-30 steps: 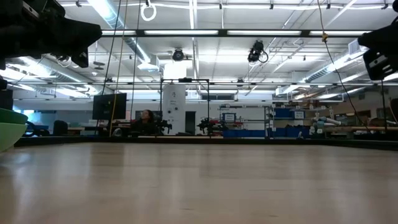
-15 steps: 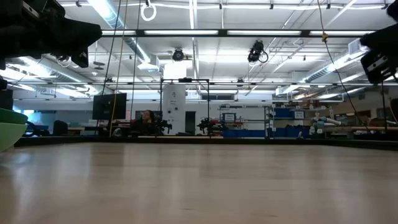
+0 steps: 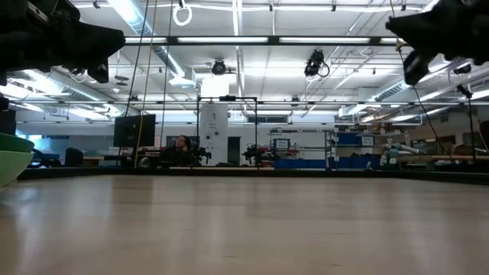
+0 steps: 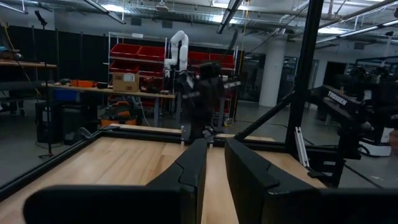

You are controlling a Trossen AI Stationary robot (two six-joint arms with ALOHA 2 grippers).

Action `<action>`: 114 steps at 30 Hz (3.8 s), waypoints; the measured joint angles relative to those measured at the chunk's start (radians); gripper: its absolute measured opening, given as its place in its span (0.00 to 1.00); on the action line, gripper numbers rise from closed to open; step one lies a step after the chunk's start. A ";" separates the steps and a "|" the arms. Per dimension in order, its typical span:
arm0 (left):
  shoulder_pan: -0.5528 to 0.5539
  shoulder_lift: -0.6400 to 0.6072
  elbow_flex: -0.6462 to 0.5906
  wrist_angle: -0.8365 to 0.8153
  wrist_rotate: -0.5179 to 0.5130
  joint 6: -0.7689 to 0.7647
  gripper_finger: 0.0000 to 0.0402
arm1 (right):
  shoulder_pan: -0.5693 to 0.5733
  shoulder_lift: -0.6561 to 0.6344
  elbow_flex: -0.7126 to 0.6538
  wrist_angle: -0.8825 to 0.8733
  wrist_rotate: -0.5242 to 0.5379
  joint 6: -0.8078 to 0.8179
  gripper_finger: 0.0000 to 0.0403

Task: Stack plastic plates
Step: Return to Home Position

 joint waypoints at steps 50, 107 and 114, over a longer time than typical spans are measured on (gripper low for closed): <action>0.000 0.000 0.000 0.000 0.000 0.000 0.16 | -0.702 -0.312 0.000 -0.440 -0.462 0.000 0.01; 0.000 0.000 0.000 0.000 0.000 0.000 0.16 | -0.406 -0.312 0.000 -0.460 -0.312 -0.125 0.02; 0.000 0.000 0.000 0.000 0.000 0.000 0.16 | -0.361 -0.312 0.000 -0.479 -0.482 -0.121 0.01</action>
